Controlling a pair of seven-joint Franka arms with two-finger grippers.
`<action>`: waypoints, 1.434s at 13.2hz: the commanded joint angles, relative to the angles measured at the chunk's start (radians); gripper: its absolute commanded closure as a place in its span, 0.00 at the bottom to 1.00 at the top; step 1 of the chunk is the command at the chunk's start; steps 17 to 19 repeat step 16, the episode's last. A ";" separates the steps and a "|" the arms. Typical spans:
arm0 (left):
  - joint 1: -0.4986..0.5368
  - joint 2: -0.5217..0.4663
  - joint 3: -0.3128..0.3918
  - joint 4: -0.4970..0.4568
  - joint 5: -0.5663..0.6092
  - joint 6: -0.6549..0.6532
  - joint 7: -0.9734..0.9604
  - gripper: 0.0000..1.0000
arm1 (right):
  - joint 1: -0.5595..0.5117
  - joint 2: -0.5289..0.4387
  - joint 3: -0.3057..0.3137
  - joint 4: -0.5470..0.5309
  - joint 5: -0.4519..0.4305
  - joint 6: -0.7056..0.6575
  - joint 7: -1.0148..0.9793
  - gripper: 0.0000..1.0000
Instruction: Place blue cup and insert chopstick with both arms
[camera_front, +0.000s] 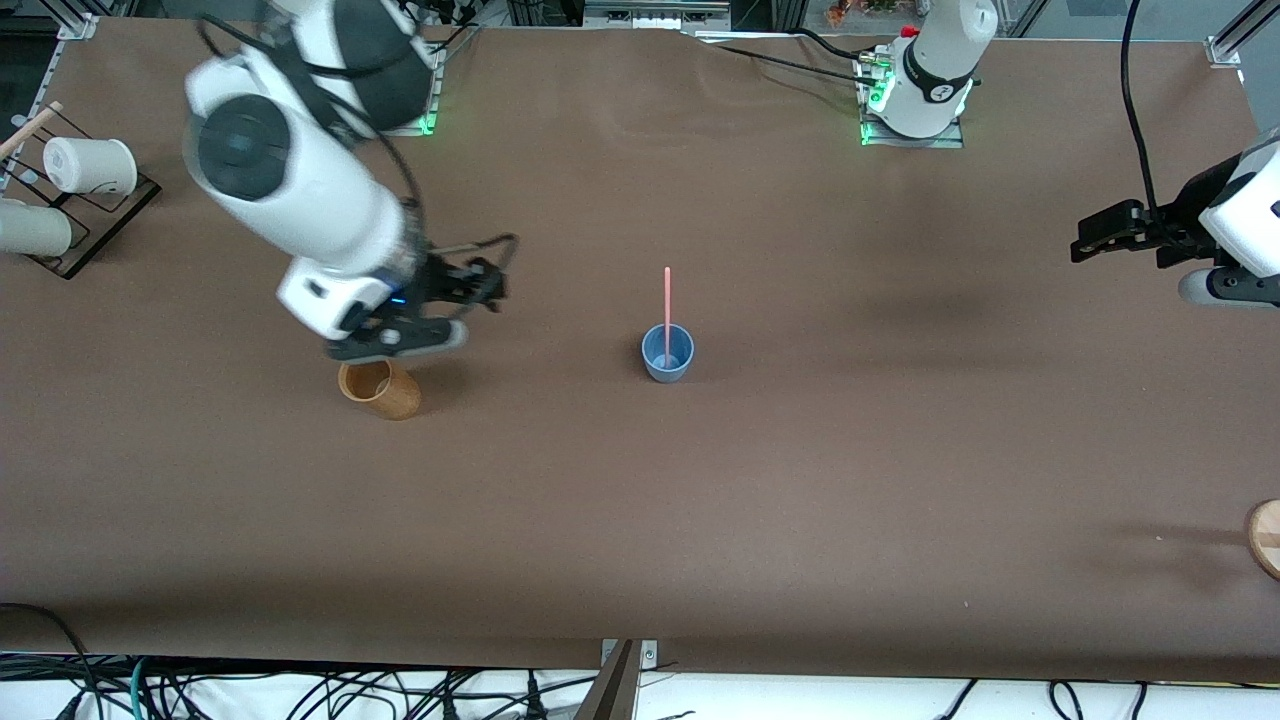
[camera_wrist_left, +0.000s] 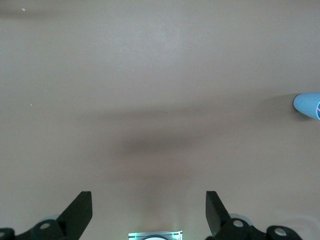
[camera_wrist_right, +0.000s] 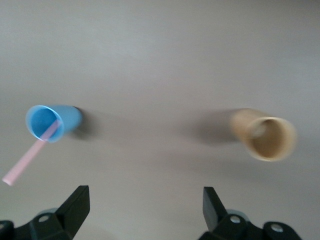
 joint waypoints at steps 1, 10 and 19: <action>0.018 -0.017 -0.010 -0.020 0.013 0.014 0.067 0.00 | -0.056 -0.167 -0.073 -0.166 0.002 -0.019 -0.167 0.00; 0.016 -0.012 -0.012 -0.020 0.005 0.012 0.067 0.00 | -0.057 -0.242 -0.167 -0.224 0.005 -0.072 -0.336 0.00; 0.016 -0.012 -0.012 -0.021 0.005 0.012 0.067 0.00 | -0.057 -0.245 -0.167 -0.223 0.005 -0.072 -0.342 0.00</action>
